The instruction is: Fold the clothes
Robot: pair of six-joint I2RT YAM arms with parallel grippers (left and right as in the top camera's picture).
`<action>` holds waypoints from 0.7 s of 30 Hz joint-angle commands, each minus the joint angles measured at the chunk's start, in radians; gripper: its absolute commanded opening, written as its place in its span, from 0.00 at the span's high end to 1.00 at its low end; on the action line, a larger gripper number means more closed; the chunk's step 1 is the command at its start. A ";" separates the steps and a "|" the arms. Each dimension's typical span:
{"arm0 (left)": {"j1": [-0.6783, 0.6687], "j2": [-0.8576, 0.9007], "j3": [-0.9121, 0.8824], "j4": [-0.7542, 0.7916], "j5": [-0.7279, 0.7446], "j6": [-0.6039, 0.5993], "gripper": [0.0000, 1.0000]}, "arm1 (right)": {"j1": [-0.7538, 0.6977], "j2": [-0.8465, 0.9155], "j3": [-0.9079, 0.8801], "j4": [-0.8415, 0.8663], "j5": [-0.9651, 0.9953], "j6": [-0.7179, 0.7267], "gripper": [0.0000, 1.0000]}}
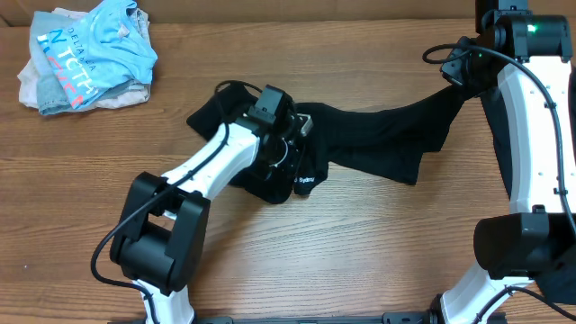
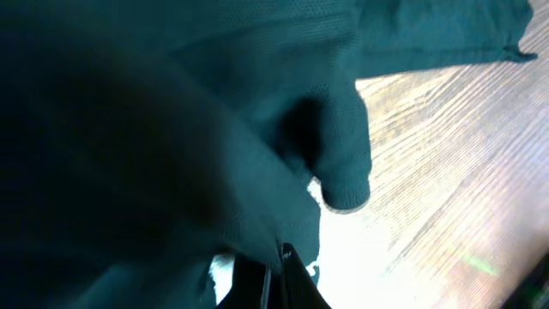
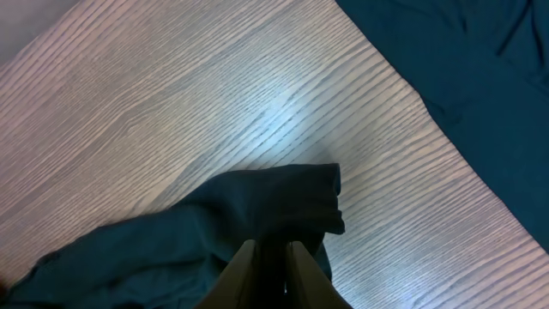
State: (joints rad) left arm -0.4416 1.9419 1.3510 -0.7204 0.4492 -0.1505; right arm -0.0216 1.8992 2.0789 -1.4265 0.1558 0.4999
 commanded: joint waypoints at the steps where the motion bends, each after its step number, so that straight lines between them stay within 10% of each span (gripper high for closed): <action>1: 0.048 -0.032 0.127 -0.082 0.015 0.042 0.96 | 0.002 -0.019 0.016 0.003 0.000 -0.004 0.86; 21: 0.314 -0.469 0.415 -0.431 -0.331 0.023 0.96 | 0.002 -0.018 0.016 0.007 -0.001 -0.003 0.86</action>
State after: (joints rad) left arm -0.1600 1.5356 1.7477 -1.1564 0.1627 -0.1066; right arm -0.0216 1.8992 2.0789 -1.4246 0.1555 0.4976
